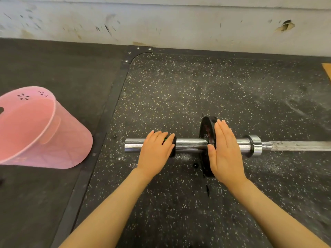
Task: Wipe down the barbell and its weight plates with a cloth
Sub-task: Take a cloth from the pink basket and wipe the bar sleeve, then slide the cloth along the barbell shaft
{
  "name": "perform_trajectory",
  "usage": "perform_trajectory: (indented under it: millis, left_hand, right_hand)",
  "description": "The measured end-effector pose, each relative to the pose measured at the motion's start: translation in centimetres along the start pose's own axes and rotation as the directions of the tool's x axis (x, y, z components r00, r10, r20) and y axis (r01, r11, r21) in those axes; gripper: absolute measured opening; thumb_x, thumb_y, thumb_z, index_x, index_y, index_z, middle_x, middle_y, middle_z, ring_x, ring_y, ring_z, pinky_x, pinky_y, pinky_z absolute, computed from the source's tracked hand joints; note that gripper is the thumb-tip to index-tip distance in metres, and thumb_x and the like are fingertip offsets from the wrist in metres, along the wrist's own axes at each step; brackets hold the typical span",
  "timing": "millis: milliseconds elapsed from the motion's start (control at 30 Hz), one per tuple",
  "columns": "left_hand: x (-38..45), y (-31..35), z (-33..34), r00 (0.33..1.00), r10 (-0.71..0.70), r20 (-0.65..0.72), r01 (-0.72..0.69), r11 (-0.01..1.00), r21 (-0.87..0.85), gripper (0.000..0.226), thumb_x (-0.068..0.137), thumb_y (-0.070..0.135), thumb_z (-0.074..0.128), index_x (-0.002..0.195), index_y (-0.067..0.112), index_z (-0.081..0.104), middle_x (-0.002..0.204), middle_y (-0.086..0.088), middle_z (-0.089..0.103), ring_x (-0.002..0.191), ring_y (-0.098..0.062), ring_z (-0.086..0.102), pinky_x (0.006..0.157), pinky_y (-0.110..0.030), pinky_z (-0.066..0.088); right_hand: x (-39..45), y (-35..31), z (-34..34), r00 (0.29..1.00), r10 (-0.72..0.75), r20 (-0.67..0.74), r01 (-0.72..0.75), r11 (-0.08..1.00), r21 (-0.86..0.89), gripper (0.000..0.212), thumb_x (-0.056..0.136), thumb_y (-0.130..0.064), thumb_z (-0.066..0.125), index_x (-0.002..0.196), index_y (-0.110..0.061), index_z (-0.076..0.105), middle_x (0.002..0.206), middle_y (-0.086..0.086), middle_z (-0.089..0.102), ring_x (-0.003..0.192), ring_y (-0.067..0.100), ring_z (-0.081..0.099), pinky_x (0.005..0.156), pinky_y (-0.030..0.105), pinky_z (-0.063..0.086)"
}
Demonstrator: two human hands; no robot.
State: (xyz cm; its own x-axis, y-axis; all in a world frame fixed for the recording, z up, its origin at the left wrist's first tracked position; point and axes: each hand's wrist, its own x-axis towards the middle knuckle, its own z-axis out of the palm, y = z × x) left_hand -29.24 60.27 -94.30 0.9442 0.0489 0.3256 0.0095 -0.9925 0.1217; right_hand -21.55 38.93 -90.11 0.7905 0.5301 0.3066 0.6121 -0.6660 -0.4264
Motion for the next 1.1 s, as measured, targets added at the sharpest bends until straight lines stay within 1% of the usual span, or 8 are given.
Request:
perform_trajectory:
  millis: [167,367,467,567,667,800,900,1100]
  left_hand:
    - [2.1,3.9,1.0,0.999,0.043,0.007,-0.043,0.997,-0.066,0.033,0.090,0.022,0.063,0.119,0.007,0.066,0.106,-0.012,0.069,0.098,-0.031,0.064,0.097,-0.046,0.048]
    - [3.3,5.8,1.5,0.995,0.086,0.045,-0.081,0.990,-0.113,0.041,0.097,0.030,0.040,0.120,0.008,0.065,0.100,-0.011,0.068,0.091,-0.030,0.063,0.088,-0.043,0.050]
    - [3.0,4.9,1.2,0.989,0.130,0.063,-0.122,0.985,-0.123,0.042,0.096,0.034,0.042,0.124,0.010,0.063,0.107,-0.008,0.068,0.096,-0.027,0.063,0.096,-0.043,0.047]
    - [1.7,2.9,0.6,0.996,0.080,0.037,-0.076,0.992,-0.099,0.038,0.095,0.032,0.050,0.123,0.011,0.064,0.110,-0.006,0.068,0.099,-0.025,0.064,0.103,-0.044,0.043]
    - [-0.1,0.7,-0.3,1.000,0.025,0.006,-0.025,0.998,-0.059,0.034,0.093,0.027,0.059,0.122,0.010,0.065,0.110,-0.007,0.068,0.100,-0.026,0.064,0.101,-0.043,0.044]
    - [-1.3,0.4,-1.0,1.000,0.024,0.009,-0.023,0.999,-0.045,0.035,0.091,0.023,0.065,0.123,0.007,0.065,0.110,-0.009,0.067,0.100,-0.028,0.064,0.098,-0.043,0.047]
    - [-2.4,1.4,-1.2,1.000,0.004,-0.026,-0.006,0.997,-0.075,0.034,0.090,0.021,0.066,0.120,0.005,0.066,0.109,-0.011,0.067,0.099,-0.029,0.064,0.096,-0.044,0.048]
    - [-5.9,3.6,-1.9,0.993,-0.106,-0.061,0.095,0.984,-0.153,0.032,0.089,0.018,0.066,0.119,0.005,0.067,0.116,-0.012,0.067,0.107,-0.031,0.063,0.102,-0.046,0.047]
  right_hand:
    - [-0.2,0.1,0.0,1.000,-0.005,0.002,0.005,1.000,0.002,0.058,0.101,-0.030,0.030,0.150,0.001,0.026,0.158,0.013,0.025,0.149,0.022,0.015,0.122,0.034,0.011]
    - [-0.7,0.1,0.1,1.000,-0.016,-0.002,0.016,1.000,-0.019,0.059,0.101,-0.032,0.028,0.148,0.004,0.027,0.156,0.017,0.026,0.148,0.028,0.019,0.121,0.038,0.014]
    - [-0.9,0.2,-0.1,1.000,-0.026,0.005,0.026,0.999,-0.023,0.059,0.101,-0.031,0.030,0.149,0.003,0.026,0.157,0.016,0.025,0.148,0.027,0.018,0.121,0.039,0.014]
    - [-1.2,0.1,-0.2,1.000,-0.029,0.006,0.029,0.999,-0.032,0.059,0.101,-0.030,0.031,0.148,0.004,0.026,0.156,0.017,0.026,0.148,0.028,0.018,0.121,0.040,0.013]
    - [-1.5,-0.1,-0.2,1.000,-0.031,0.005,0.031,0.998,-0.051,0.059,0.100,-0.030,0.032,0.147,0.005,0.027,0.155,0.018,0.027,0.147,0.030,0.020,0.121,0.043,0.014]
    - [-2.8,-0.5,-0.3,1.000,-0.023,0.005,0.023,0.998,-0.055,0.060,0.102,-0.035,0.028,0.147,0.005,0.027,0.156,0.018,0.026,0.146,0.030,0.020,0.121,0.042,0.013]
    - [-4.5,-0.8,-0.7,1.000,-0.023,0.014,0.024,0.997,-0.074,0.062,0.103,-0.040,0.026,0.147,0.003,0.026,0.156,0.017,0.024,0.146,0.030,0.020,0.121,0.043,0.012]
    - [-9.5,-1.5,-2.3,0.998,-0.049,0.044,0.053,0.992,-0.115,0.062,0.103,-0.045,0.023,0.145,0.001,0.028,0.151,0.016,0.029,0.143,0.034,0.025,0.119,0.049,0.013]
